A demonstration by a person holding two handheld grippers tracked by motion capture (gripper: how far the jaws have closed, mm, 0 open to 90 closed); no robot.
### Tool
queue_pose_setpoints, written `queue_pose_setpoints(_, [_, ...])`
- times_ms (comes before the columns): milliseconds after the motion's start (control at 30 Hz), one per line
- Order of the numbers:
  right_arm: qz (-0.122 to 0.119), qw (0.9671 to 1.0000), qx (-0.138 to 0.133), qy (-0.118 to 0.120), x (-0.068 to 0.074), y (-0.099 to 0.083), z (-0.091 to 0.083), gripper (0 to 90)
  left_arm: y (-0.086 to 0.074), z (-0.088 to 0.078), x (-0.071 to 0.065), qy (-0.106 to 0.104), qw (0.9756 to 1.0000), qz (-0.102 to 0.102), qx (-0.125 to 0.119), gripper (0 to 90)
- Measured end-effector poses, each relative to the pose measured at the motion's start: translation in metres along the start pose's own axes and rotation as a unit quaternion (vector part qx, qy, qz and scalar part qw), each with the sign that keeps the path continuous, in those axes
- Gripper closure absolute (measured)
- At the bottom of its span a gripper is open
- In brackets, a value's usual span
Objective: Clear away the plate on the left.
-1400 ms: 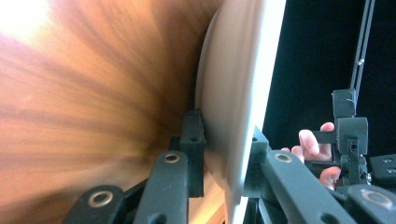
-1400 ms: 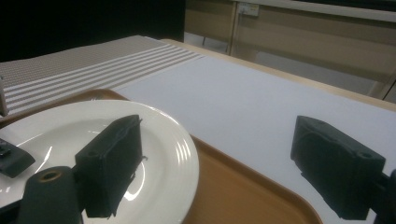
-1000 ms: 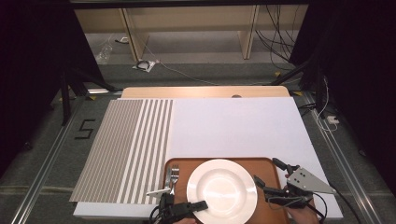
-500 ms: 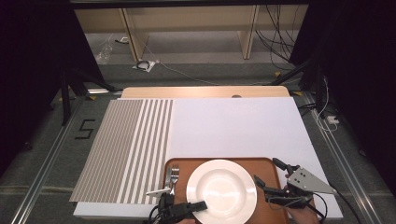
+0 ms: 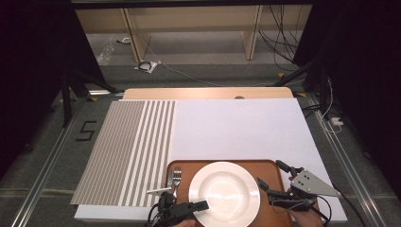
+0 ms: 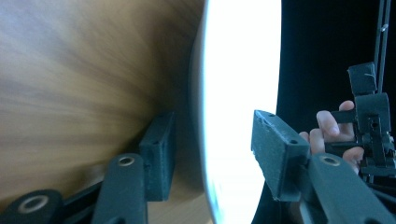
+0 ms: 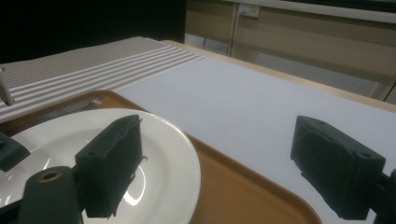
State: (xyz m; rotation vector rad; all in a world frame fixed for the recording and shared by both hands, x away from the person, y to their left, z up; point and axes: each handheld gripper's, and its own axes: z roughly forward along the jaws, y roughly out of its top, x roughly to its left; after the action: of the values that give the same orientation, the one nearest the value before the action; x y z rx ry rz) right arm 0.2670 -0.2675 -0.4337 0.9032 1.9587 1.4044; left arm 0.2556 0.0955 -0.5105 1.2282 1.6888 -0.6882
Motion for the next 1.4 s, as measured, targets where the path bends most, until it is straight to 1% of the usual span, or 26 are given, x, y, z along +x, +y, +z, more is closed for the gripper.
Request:
queue_pose_setpoints(100, [0.0, 1.0, 0.001, 0.0, 0.0, 0.0, 0.0, 17.3, 0.002, -0.002, -0.002, 0.003, 1.0, 0.007, -0.004, 47.6])
queue_pose_setpoints(233, [0.0, 1.0, 0.001, 0.0, 0.0, 0.0, 0.0, 17.3, 0.006, -0.006, -0.004, 0.007, 0.9996, 0.025, -0.013, 45.2])
queue_pose_setpoints(267, [0.0, 1.0, 0.001, 0.0, 0.0, 0.0, 0.0, 17.3, 0.007, -0.007, -0.005, 0.013, 0.9991, 0.037, -0.014, 44.3])
queue_pose_setpoints(300, [0.0, 1.0, 0.001, 0.0, 0.0, 0.0, 0.0, 17.3, 0.008, -0.008, -0.006, 0.018, 0.9988, 0.043, -0.016, 43.6])
queue_pose_setpoints(367, [-0.001, 1.0, 0.001, 0.0, 0.0, 0.0, 0.0, 17.3, 0.01, -0.009, -0.006, 0.02, 0.9985, 0.047, -0.019, 43.3])
queue_pose_setpoints(433, [0.0, 1.0, 0.0, 0.0, 0.0, 0.0, 0.0, 17.3, 0.011, -0.01, -0.007, 0.025, 0.9976, 0.059, -0.024, 42.6])
queue_pose_setpoints(533, [0.0, 1.0, 0.0, 0.0, 0.0, 0.0, 0.0, 17.3, 0.012, -0.012, -0.009, 0.027, 0.9969, 0.069, -0.026, 41.9])
queue_pose_setpoints(633, [-0.001, 1.0, 0.001, 0.0, 0.0, 0.0, 0.0, 17.3, 0.014, -0.015, -0.011, 0.029, 0.9955, 0.085, -0.03, 41.1])
queue_pose_setpoints(700, [0.0, 1.0, 0.001, 0.0, 0.0, 0.0, 0.0, 17.3, 0.016, -0.018, -0.013, 0.033, 0.9939, 0.099, -0.036, 40.5])
queue_pose_setpoints(800, [0.0, 1.0, -0.001, 0.0, 0.0, 0.0, 0.0, 17.3, 0.019, -0.023, -0.016, 0.035, 0.9919, 0.115, -0.04, 39.3])
queue_pose_setpoints(833, [0.0, 1.0, -0.001, 0.0, 0.0, 0.0, 0.0, 17.3, 0.02, -0.025, -0.017, 0.038, 0.9906, 0.124, -0.045, 38.9])
queue_pose_setpoints(900, [0.0, 1.0, 0.0, 0.0, 0.0, 0.0, 0.0, 17.3, 0.022, -0.027, -0.019, 0.04, 0.9891, 0.132, -0.051, 38.1])
queue_pose_setpoints(967, [-0.001, 1.0, 0.001, -0.001, 0.0, 0.0, 0.0, 17.3, 0.024, -0.03, -0.02, 0.04, 0.9883, 0.136, -0.056, 37.5])
queue_pose_setpoints(1033, [-0.001, 1.0, 0.001, 0.0, 0.0, 0.0, 0.0, 17.3, 0.025, -0.032, -0.021, 0.043, 0.9864, 0.146, -0.062, 36.9])
queue_pose_setpoints(1200, [-0.001, 1.0, 0.001, 0.0, 0.0, 0.0, 0.0, 17.3, 0.031, -0.039, -0.025, 0.056, 0.9801, 0.172, -0.081, 34.9])
queue_pose_setpoints(1267, [-0.001, 1.0, 0.001, 0.0, 0.0, 0.0, 0.0, 17.3, 0.033, -0.041, -0.026, 0.059, 0.9783, 0.178, -0.087, 34.6])
queue_pose_setpoints(1400, [-0.001, 1.0, 0.001, 0.0, 0.0, 0.0, 0.0, 17.3, 0.036, -0.046, -0.029, 0.064, 0.9732, 0.197, -0.099, 33.7])
